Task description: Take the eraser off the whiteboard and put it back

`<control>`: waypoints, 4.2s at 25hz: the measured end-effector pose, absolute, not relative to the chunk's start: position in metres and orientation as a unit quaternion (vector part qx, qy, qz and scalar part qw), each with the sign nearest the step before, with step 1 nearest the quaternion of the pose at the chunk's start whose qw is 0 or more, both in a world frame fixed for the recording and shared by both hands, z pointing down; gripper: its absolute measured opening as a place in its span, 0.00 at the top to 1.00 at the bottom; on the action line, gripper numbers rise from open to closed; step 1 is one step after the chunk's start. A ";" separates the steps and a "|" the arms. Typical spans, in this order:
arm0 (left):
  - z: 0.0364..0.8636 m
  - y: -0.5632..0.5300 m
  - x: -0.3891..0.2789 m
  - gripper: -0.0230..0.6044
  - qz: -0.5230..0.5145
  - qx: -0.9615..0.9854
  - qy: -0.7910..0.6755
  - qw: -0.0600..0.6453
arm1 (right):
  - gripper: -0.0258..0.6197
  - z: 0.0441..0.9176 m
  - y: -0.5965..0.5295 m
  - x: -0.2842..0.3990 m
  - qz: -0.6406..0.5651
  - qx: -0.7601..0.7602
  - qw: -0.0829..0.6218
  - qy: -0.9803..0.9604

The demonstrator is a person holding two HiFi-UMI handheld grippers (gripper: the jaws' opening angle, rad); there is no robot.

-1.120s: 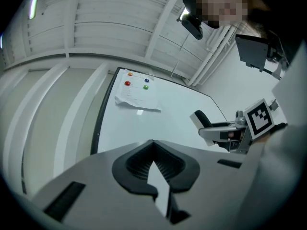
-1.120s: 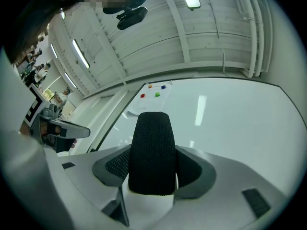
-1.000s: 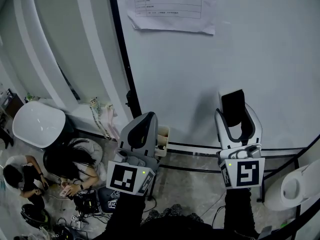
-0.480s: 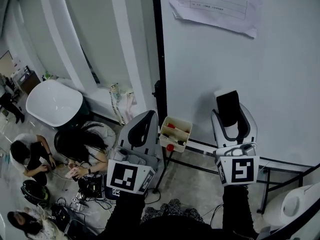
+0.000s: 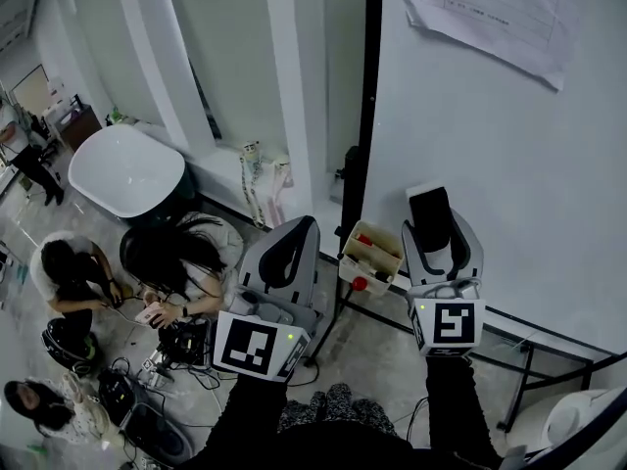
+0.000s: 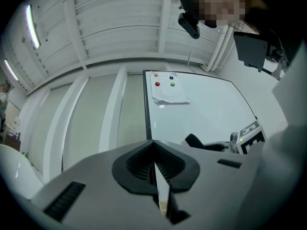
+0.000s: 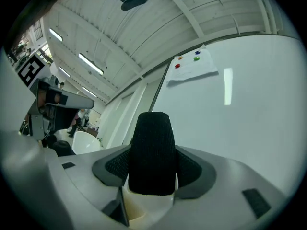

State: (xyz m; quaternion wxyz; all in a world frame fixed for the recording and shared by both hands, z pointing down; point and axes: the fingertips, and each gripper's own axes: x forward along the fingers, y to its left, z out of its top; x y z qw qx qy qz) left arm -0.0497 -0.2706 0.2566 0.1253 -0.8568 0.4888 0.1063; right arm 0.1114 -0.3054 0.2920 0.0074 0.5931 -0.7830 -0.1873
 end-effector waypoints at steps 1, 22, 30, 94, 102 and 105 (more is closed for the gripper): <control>0.259 -0.271 -0.051 0.96 0.105 -0.857 0.489 0.123 | 0.55 0.301 -0.310 0.108 -0.178 0.591 0.013 -0.786; 0.284 -0.301 -0.079 0.96 0.079 -0.866 0.483 0.108 | 0.55 0.402 -0.371 0.078 -0.116 0.609 0.099 -0.778; 0.289 -0.311 -0.086 0.96 0.080 -0.866 0.482 0.102 | 0.55 0.415 -0.375 0.071 -0.131 0.604 0.160 -0.770; 0.293 -0.315 -0.070 0.96 0.088 -0.874 0.469 0.090 | 0.48 0.417 -0.362 0.087 -0.188 0.583 0.236 -0.754; 0.293 -0.312 -0.072 0.96 0.089 -0.873 0.471 0.091 | 0.48 0.418 -0.359 0.087 -0.195 0.577 0.255 -0.751; 0.293 -0.313 -0.073 0.96 0.090 -0.873 0.471 0.090 | 0.48 0.419 -0.362 0.087 -0.191 0.579 0.257 -0.750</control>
